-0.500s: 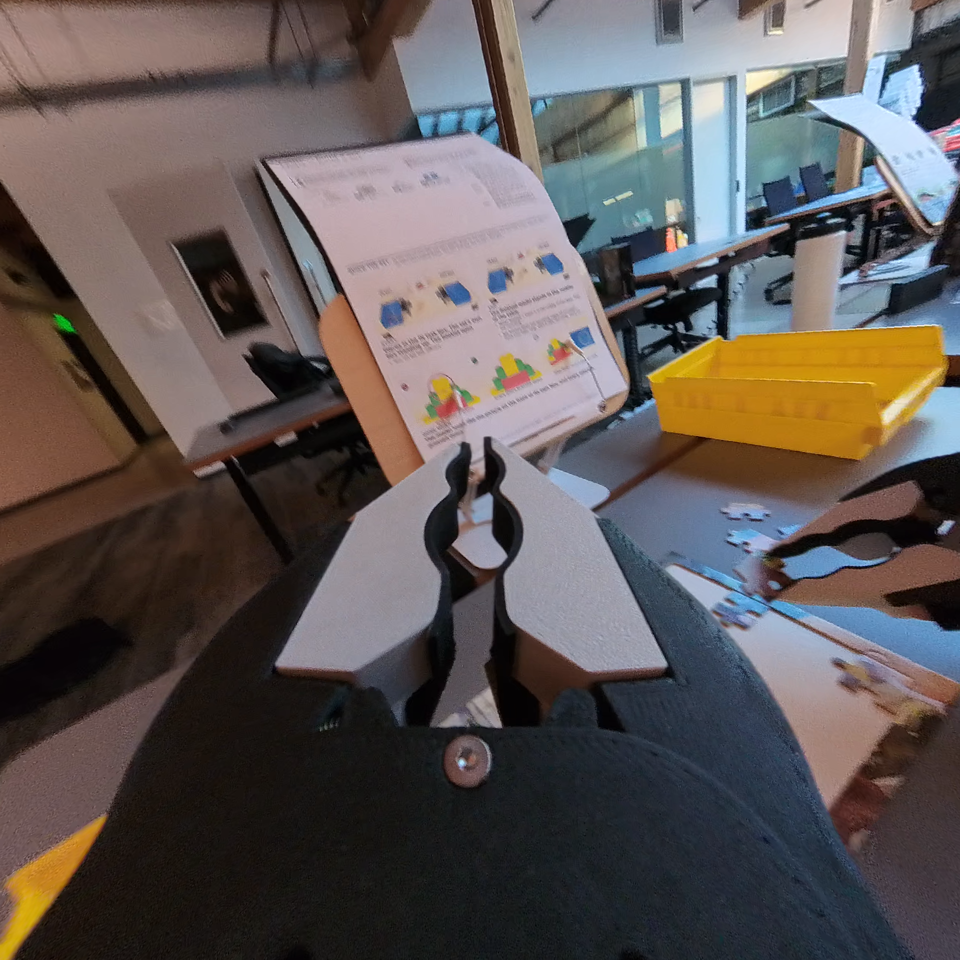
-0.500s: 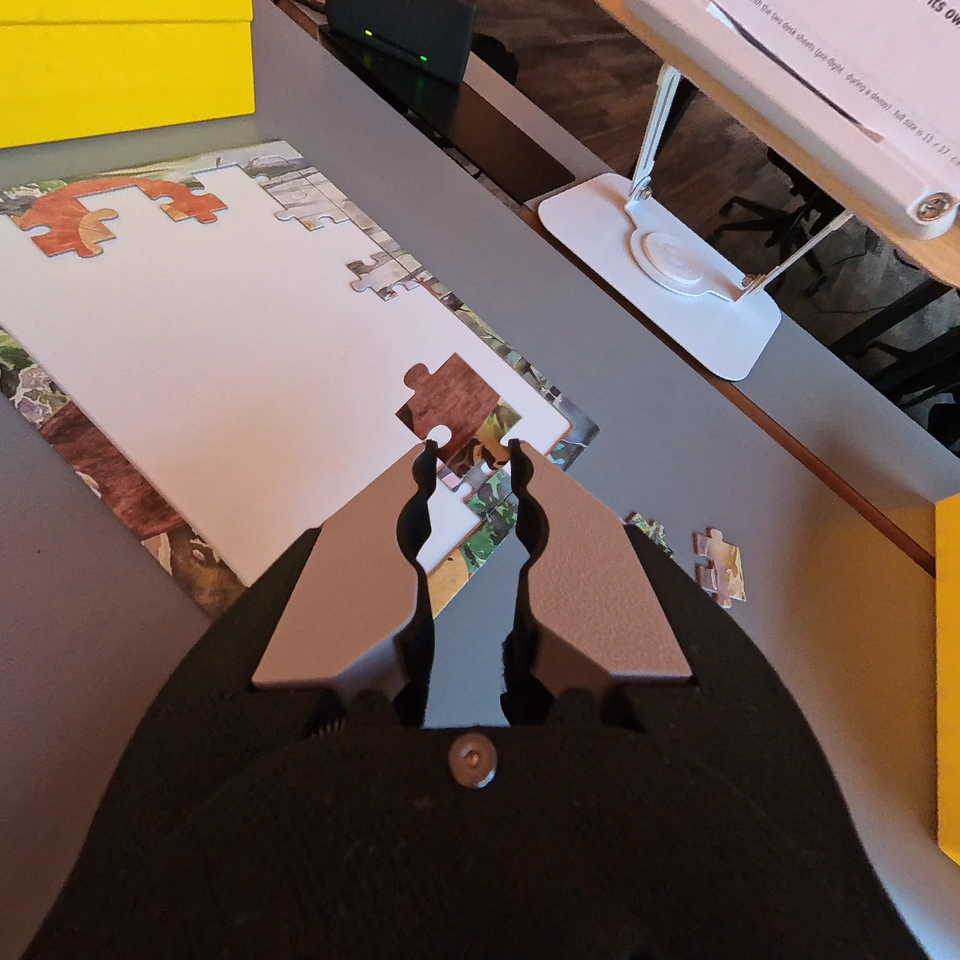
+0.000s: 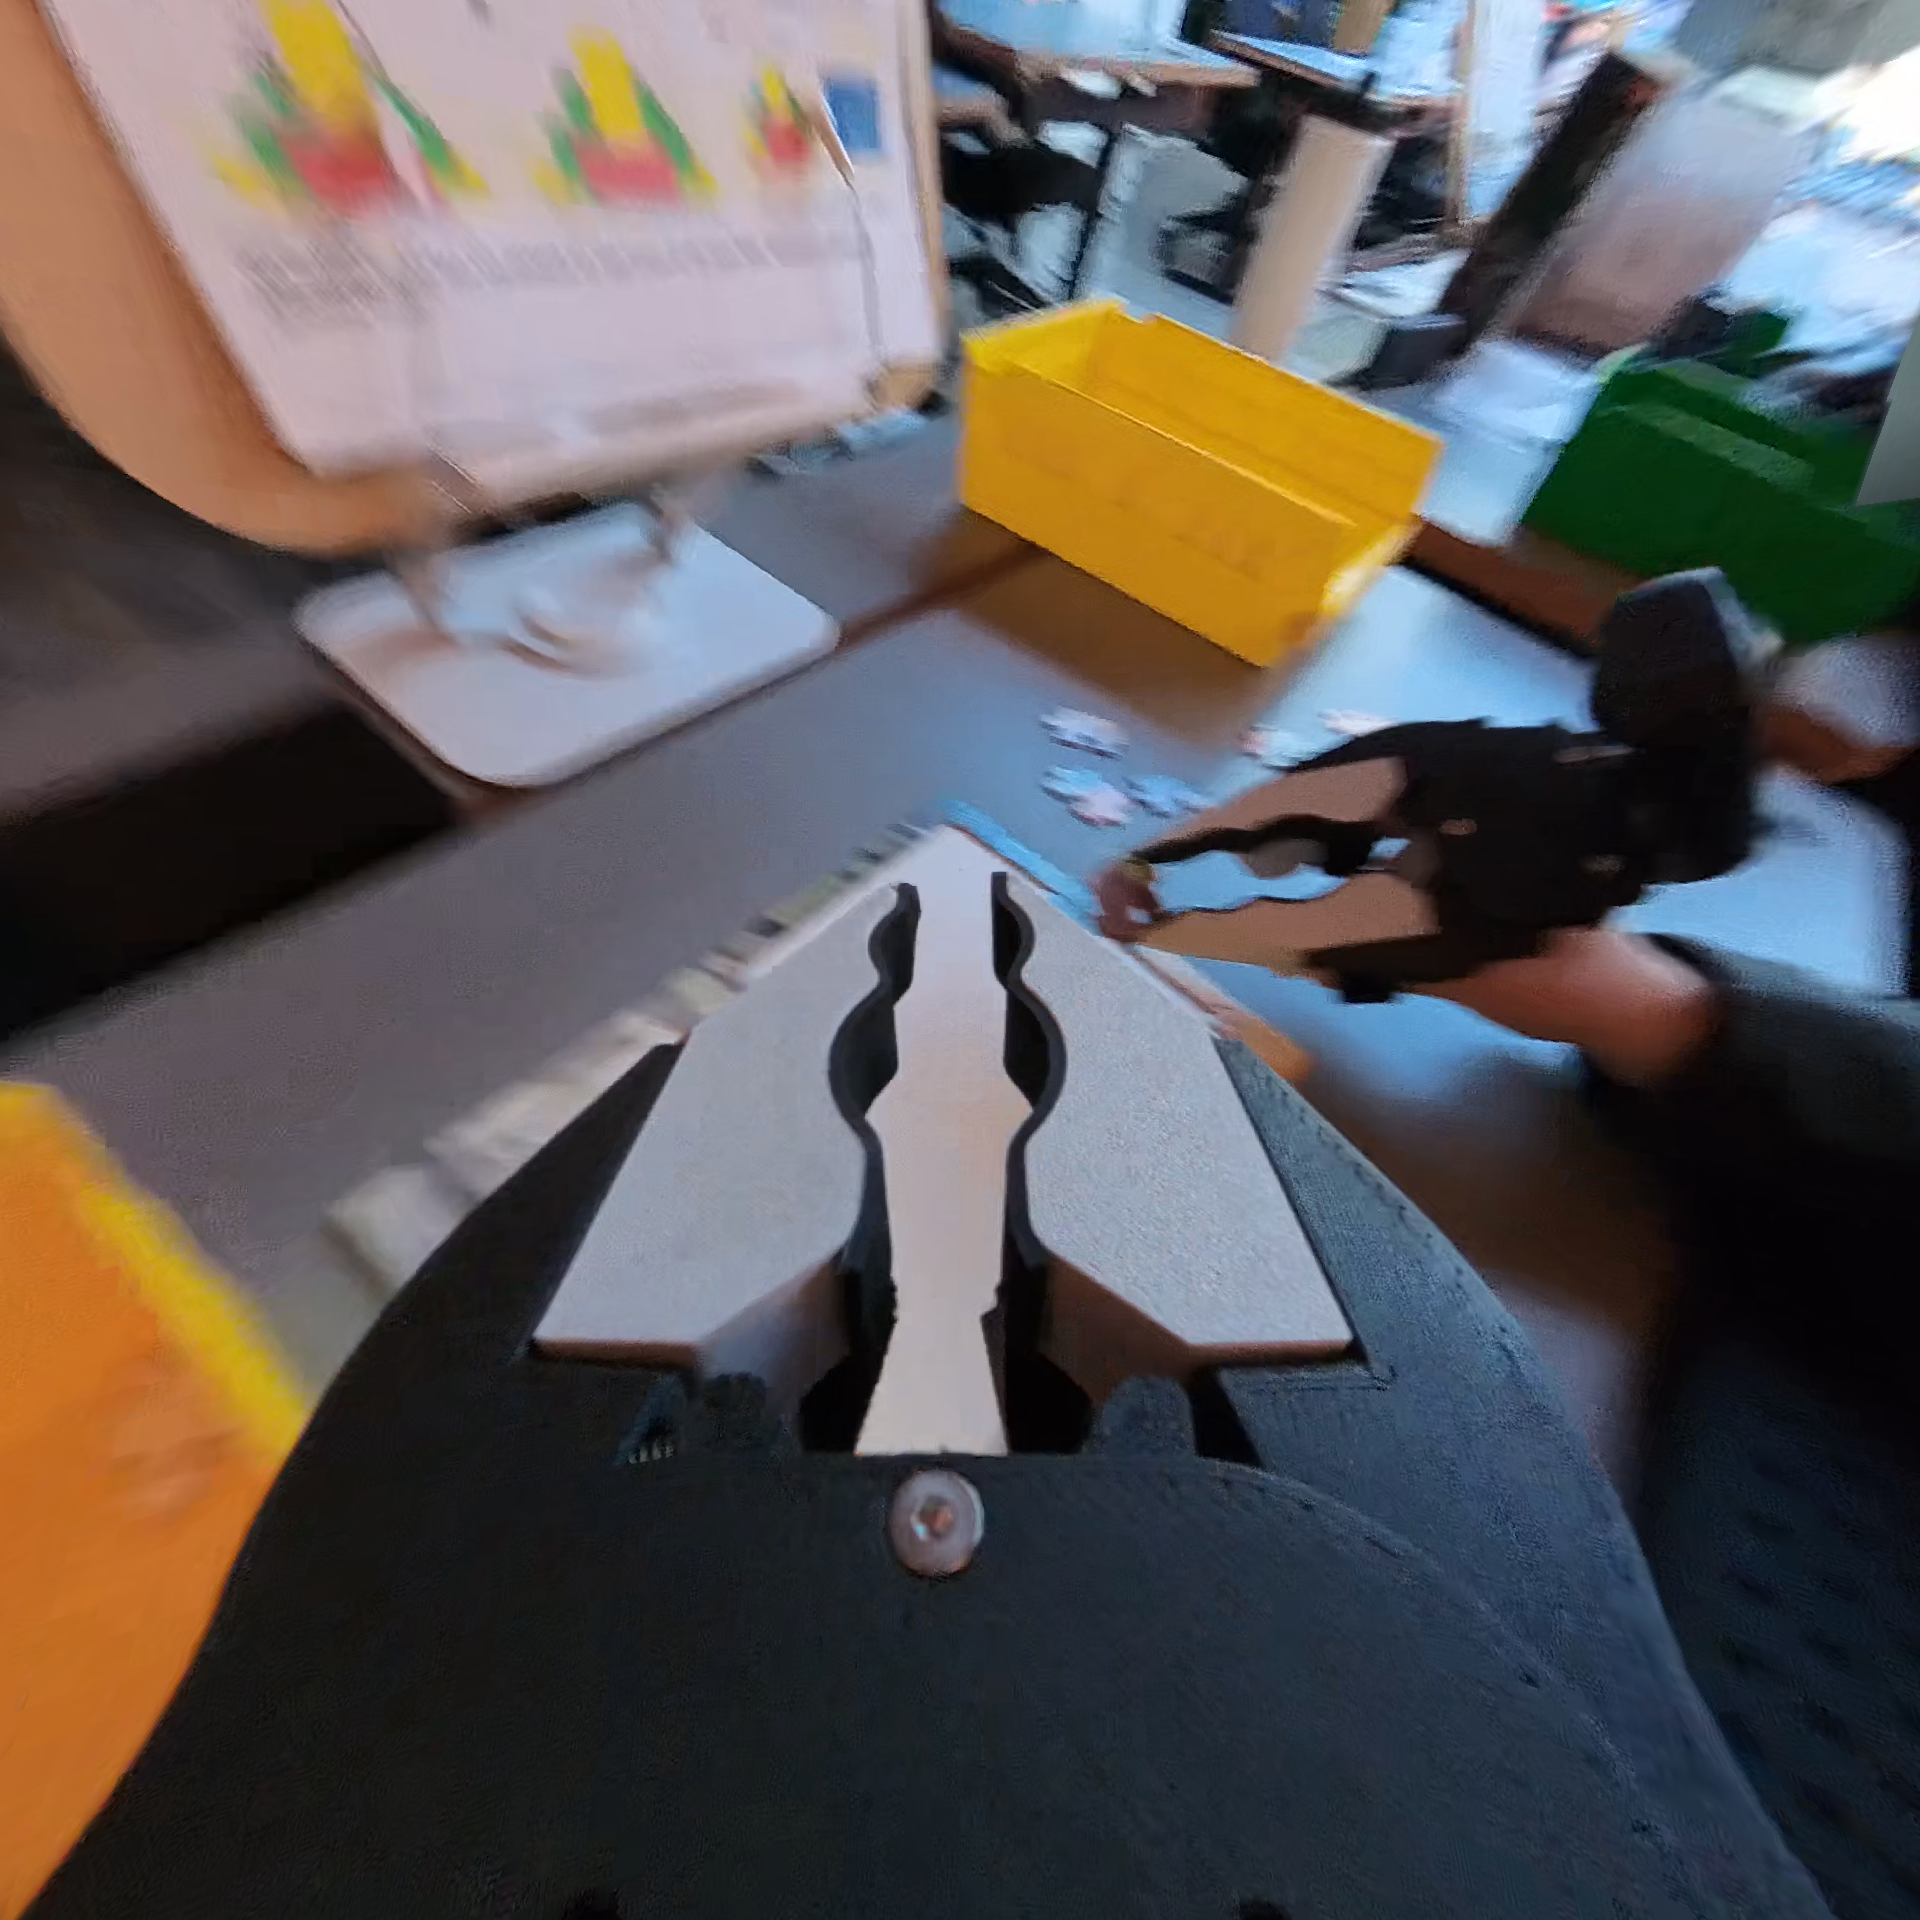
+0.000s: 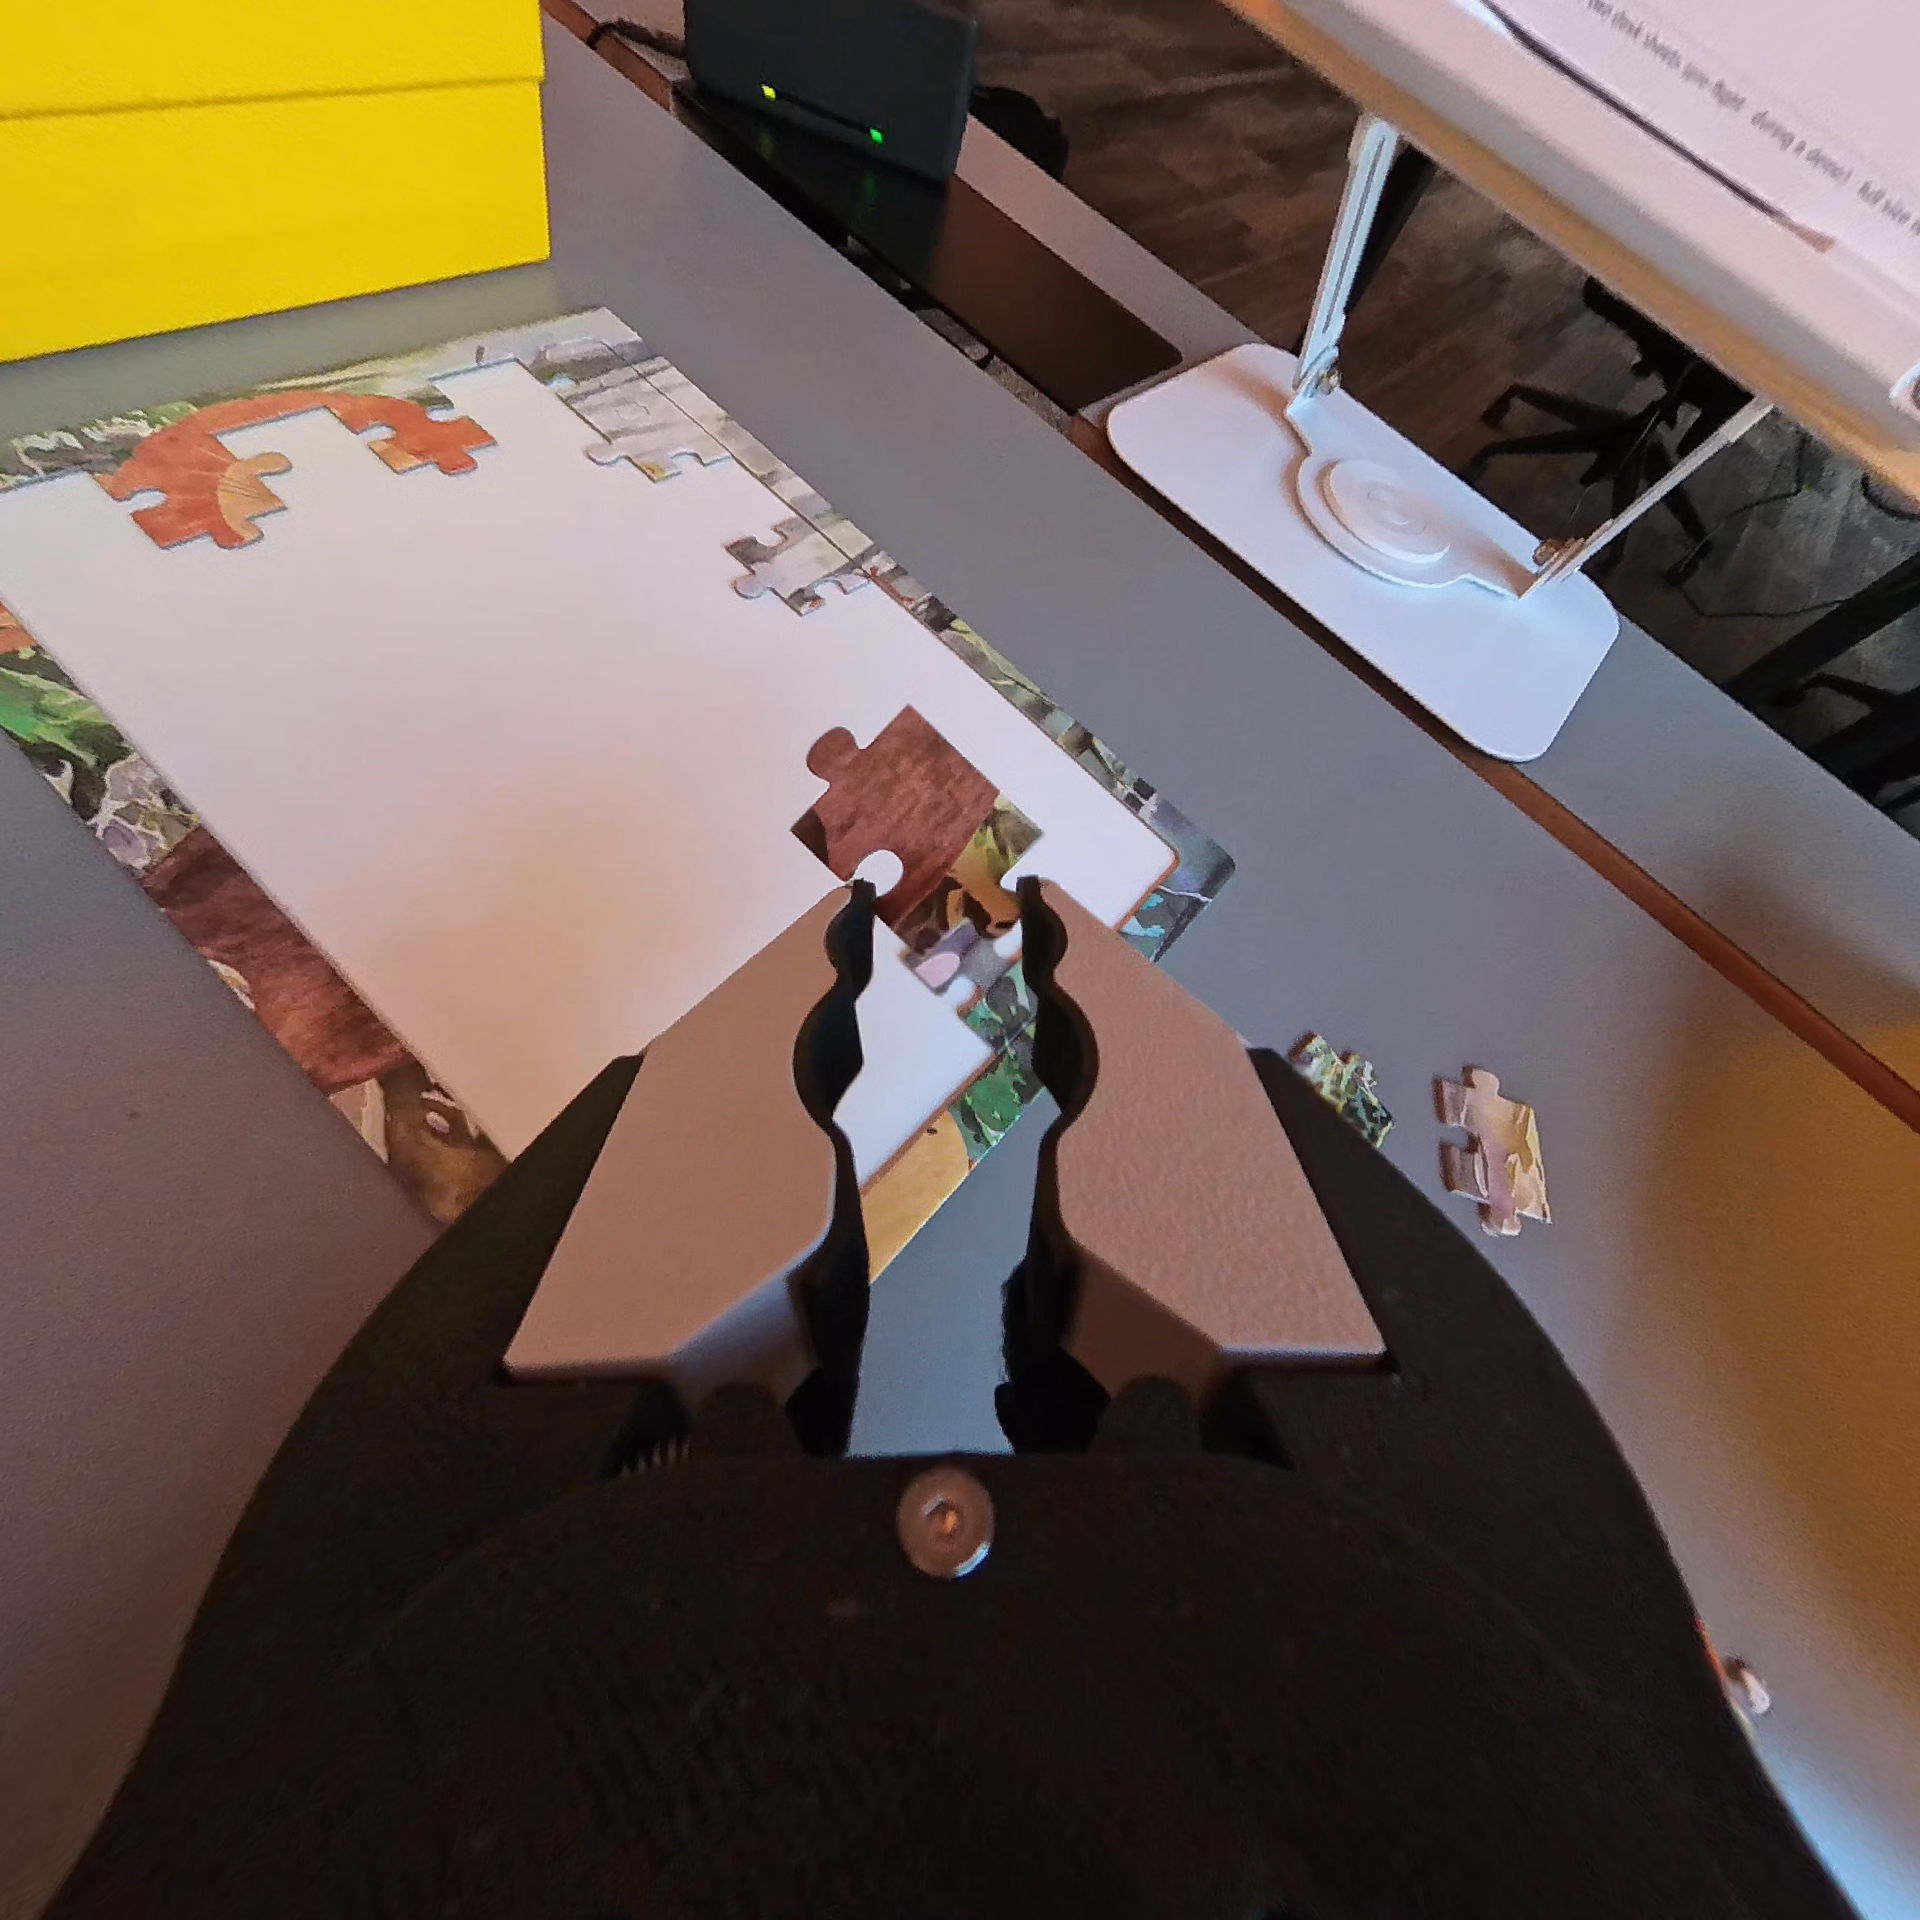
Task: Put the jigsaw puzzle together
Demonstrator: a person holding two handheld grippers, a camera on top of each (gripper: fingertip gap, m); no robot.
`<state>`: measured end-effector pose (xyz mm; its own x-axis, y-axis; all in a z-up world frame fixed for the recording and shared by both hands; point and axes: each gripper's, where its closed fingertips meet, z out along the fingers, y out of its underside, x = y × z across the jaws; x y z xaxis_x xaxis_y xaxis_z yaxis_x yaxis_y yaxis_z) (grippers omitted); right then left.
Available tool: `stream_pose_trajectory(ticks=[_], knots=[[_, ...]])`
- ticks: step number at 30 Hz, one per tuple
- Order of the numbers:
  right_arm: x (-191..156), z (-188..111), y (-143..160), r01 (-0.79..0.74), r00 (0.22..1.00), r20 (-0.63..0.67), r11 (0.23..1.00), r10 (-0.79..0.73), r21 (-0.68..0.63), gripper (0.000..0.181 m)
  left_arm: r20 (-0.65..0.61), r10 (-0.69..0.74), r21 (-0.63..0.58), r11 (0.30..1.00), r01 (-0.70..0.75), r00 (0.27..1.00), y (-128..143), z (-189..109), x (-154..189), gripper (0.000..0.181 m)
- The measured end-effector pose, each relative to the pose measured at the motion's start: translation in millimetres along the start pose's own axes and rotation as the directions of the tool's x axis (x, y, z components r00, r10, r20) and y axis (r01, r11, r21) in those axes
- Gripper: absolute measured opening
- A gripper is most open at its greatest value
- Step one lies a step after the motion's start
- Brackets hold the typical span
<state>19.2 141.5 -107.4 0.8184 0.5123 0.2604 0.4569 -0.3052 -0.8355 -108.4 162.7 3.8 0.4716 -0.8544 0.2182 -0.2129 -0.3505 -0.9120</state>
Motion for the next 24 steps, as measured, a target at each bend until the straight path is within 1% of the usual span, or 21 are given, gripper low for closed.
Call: stream_pose_trajectory(ticks=[2,3,4,8,10,14,18,19,21,22,24], knots=[[-5,-3,-8,0.018,1.000,0.015,0.999,-0.019,0.045,0.028,-0.172,-0.170,-0.054,0.985,0.163,0.970,9,13,19,0.009],[-6,-4,-12,0.023,1.000,0.013,0.998,-0.024,0.066,0.028,-0.223,-0.225,-0.071,0.974,0.214,0.949,11,18,25,0.009],[-8,-6,-17,0.025,1.000,0.017,0.996,-0.027,0.088,0.028,-0.243,-0.252,-0.090,0.967,0.237,0.937,15,23,28,0.011],[-19,-15,-35,0.014,0.998,0.059,0.983,-0.026,0.185,0.028,-0.214,-0.242,-0.143,0.966,0.214,0.947,31,39,31,0.016],[-24,-19,-42,0.011,0.997,0.076,0.976,-0.029,0.217,0.028,-0.243,-0.264,-0.179,0.958,0.225,0.933,38,44,39,0.018],[-30,-22,-46,0.024,0.995,0.089,0.972,-0.046,0.233,0.028,-0.278,-0.295,-0.216,0.946,0.240,0.914,47,52,48,0.017],[-35,-21,-47,0.035,0.993,0.098,0.971,-0.060,0.234,0.028,-0.298,-0.288,-0.272,0.940,0.208,0.910,58,58,57,0.012],[-36,-21,-47,0.037,0.993,0.101,0.971,-0.063,0.234,0.028,-0.301,-0.284,-0.278,0.939,0.201,0.910,60,59,58,0.004],[-36,-21,-47,0.045,0.993,0.098,0.971,-0.069,0.235,0.028,-0.322,-0.287,-0.275,0.940,0.201,0.902,59,58,59,0.000],[-39,-21,-47,0.054,0.990,0.118,0.970,-0.084,0.237,0.029,-0.337,-0.298,-0.280,0.937,0.207,0.893,59,56,61,0.000],[-42,-25,-47,0.104,0.978,0.152,0.963,-0.145,0.247,0.040,-0.350,-0.324,-0.288,0.930,0.228,0.879,57,51,58,0.000]])
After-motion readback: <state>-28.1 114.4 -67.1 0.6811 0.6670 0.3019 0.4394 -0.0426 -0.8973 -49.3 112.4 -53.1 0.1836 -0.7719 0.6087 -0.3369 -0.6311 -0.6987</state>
